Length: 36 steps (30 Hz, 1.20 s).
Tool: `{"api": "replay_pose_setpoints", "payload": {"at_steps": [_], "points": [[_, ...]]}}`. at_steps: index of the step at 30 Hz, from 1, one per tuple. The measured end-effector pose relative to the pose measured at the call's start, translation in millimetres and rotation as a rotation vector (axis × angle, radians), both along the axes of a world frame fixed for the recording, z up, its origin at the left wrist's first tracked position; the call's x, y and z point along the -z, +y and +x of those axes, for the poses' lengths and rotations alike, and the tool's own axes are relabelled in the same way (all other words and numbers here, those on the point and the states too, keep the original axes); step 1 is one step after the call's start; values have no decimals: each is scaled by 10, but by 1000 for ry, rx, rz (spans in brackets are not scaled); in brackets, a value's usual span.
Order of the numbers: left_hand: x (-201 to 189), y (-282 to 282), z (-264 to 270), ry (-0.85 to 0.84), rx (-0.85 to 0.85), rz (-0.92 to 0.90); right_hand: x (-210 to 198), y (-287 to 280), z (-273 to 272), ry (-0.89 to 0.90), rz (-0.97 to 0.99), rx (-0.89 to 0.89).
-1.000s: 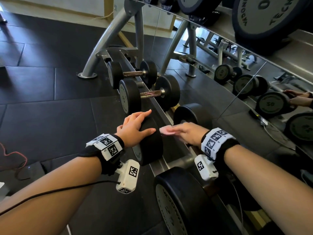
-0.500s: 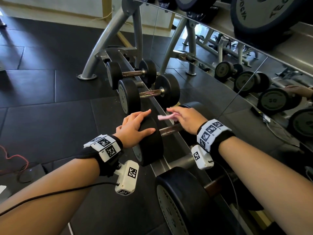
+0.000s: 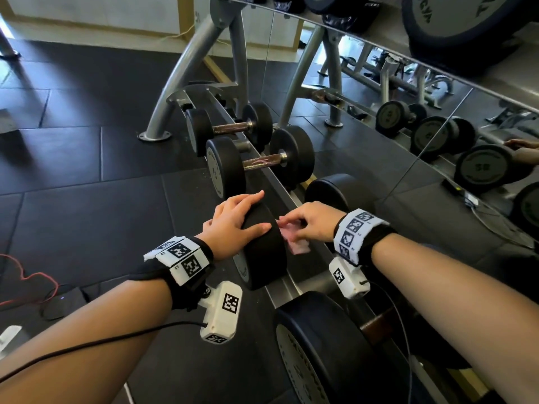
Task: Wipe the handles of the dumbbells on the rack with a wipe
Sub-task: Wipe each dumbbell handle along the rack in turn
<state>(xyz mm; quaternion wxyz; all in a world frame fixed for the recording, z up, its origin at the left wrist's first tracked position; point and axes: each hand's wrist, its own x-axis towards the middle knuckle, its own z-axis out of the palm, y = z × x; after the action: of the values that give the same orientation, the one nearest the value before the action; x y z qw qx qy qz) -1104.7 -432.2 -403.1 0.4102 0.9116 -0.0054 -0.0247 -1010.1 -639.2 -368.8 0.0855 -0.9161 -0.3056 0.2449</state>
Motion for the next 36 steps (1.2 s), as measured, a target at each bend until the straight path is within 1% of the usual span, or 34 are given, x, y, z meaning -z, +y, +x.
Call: {"api": "replay_pose_setpoints", "payload": {"at_steps": [4,7,10,14,18,21,25,26,28,31,33,35,36], "points": [[-3,4,1,3,7,-2,79,44,60,-68,87,-18],[-2,10,5,2,19,-11,106,74,127,-59,115,-10],[4,18,10,-1,24,-14,177,145,144,-49,107,-50],[2,22,14,2,21,-15,175,133,182,-113,110,-56],[-14,20,10,21,32,-17,72,-26,257,-211,40,-33],[-21,10,5,19,27,-15,19,-26,291,-274,-47,-45],[-20,-3,-1,-2,7,-10,85,194,241,-249,29,-136],[-18,0,0,-2,9,-5,119,227,233,-262,10,-176],[-18,10,2,5,15,5,163,203,242,-346,-55,-234],[-24,19,4,17,24,-2,109,34,306,-499,-154,-264],[-30,15,2,21,26,-9,27,-98,353,-596,-281,-276],[-34,10,-2,21,29,-9,-47,-194,388,-643,-404,-271],[-34,9,-4,21,29,-10,-66,-215,406,-633,-424,-262]]}}
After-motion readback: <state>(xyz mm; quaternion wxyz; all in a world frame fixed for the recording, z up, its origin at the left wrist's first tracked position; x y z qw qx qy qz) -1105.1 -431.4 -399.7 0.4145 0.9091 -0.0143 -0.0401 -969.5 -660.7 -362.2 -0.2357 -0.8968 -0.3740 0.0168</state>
